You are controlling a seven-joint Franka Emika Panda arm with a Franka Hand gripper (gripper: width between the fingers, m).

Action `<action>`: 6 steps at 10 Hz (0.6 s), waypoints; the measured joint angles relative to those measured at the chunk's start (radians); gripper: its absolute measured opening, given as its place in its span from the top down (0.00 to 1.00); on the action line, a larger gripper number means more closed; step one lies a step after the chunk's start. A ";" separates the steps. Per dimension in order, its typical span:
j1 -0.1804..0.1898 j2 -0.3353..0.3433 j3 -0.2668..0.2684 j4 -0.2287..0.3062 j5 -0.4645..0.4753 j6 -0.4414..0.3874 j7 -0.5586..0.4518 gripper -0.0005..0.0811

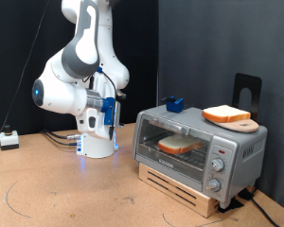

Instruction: Make a piece of toast with the oven

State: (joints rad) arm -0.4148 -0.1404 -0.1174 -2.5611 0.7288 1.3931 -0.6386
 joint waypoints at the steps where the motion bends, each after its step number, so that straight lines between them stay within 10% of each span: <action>1: 0.005 0.033 0.010 0.037 0.017 -0.005 0.002 0.00; 6: 0.006 0.170 0.035 0.172 0.052 0.005 -0.001 0.00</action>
State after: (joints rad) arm -0.4087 0.0294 -0.0823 -2.3892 0.7807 1.3978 -0.6392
